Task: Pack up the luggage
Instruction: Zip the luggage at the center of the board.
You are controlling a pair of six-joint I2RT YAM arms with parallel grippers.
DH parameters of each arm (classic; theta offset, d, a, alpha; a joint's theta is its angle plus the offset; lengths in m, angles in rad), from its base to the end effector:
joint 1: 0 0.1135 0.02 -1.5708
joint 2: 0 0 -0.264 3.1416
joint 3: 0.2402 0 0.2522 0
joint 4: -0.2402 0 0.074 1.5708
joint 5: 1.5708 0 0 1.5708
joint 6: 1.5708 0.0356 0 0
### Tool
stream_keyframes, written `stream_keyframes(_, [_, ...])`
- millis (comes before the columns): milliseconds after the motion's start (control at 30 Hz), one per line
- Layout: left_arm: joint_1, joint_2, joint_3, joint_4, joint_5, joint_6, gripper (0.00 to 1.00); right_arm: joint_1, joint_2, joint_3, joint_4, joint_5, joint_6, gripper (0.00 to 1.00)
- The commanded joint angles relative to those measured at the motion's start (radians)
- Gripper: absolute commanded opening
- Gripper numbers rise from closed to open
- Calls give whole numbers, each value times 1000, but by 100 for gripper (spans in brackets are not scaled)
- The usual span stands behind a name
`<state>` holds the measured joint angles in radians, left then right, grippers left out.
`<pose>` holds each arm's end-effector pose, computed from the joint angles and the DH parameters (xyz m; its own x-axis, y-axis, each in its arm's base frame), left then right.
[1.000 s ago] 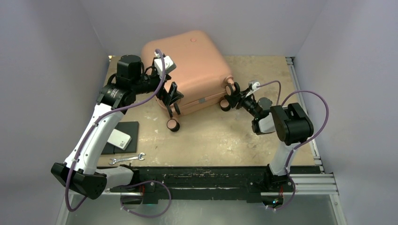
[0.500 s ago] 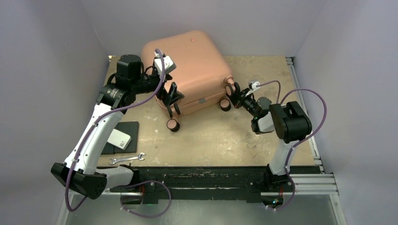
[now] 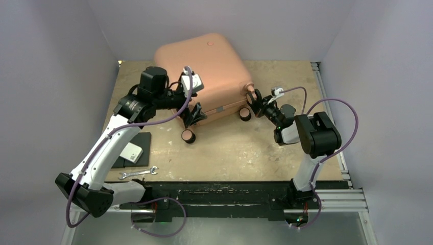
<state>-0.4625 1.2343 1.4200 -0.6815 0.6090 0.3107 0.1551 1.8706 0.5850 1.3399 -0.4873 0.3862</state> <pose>0.2176 -0.1312 0.4178 -0.1558 0.3579 -0.9207 0.9074 0.4202 0.0098 0.3232 0.0674 0.1533 -0.1757 0.3094 -0.9346 -0.5746 0.7386 0.3526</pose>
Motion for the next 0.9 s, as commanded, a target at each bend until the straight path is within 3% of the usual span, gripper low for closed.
stream_keyframes(0, [-60,4,-51,-36,-54,68,99,-5,-30,33,-46,39,-7,0])
stream_keyframes(300, [-168,105,-104,-83,-118,134,96,-10,-24,41,-62,33,-18,0])
stream_keyframes(667, [-179,125,-180,-73,-419,156,88,-28,-31,57,-101,37,11,0])
stream_keyframes(867, [-177,133,-245,-95,-500,146,69,-36,-42,66,-125,48,25,0])
